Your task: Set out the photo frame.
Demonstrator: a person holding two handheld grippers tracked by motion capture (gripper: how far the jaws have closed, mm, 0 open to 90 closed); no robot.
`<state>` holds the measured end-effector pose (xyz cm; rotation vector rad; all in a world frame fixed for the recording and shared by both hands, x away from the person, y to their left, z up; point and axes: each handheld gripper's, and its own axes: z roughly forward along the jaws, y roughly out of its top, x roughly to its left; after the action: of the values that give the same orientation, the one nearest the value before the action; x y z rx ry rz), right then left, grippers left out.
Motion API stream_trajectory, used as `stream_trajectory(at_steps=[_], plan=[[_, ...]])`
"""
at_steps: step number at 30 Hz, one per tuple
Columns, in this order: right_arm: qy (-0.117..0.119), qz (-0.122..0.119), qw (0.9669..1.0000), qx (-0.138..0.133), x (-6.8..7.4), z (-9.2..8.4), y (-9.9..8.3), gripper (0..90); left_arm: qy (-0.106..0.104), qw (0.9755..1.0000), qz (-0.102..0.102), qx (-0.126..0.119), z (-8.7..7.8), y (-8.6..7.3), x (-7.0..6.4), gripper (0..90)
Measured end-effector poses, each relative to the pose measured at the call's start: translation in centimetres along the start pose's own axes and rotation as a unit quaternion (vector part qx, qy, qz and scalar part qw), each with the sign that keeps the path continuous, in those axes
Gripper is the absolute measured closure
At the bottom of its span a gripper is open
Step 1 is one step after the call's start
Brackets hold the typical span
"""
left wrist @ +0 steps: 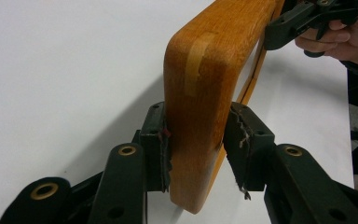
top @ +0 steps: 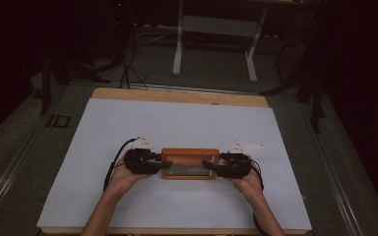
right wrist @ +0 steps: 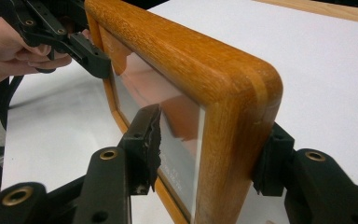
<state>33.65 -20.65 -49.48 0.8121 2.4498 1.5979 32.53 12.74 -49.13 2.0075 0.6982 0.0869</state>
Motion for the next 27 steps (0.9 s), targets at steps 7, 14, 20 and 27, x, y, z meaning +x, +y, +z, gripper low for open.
stream_trajectory(at_steps=[7, 14, 20, 27], plan=[[0.003, 0.010, 0.9999, 0.001, -0.2, 0.3, -0.2, 50.1, 0.002, 1.0000, -0.006, 0.002, 0.1, -0.1, 0.2, 62.5], [0.007, 0.026, 0.9996, 0.000, -0.4, 0.6, -0.4, 50.1, -0.002, 0.9998, -0.018, -0.002, 0.0, -0.2, 0.6, 62.4], [0.004, 0.027, 0.9996, 0.004, -0.5, 0.9, -0.6, 50.1, -0.002, 0.9997, -0.024, 0.000, 0.3, -0.5, 0.9, 62.0], [0.002, 0.028, 0.9996, 0.008, -0.5, 1.3, -0.8, 51.0, 0.007, 0.9998, -0.020, 0.004, 0.6, -0.8, 1.2, 60.8]])
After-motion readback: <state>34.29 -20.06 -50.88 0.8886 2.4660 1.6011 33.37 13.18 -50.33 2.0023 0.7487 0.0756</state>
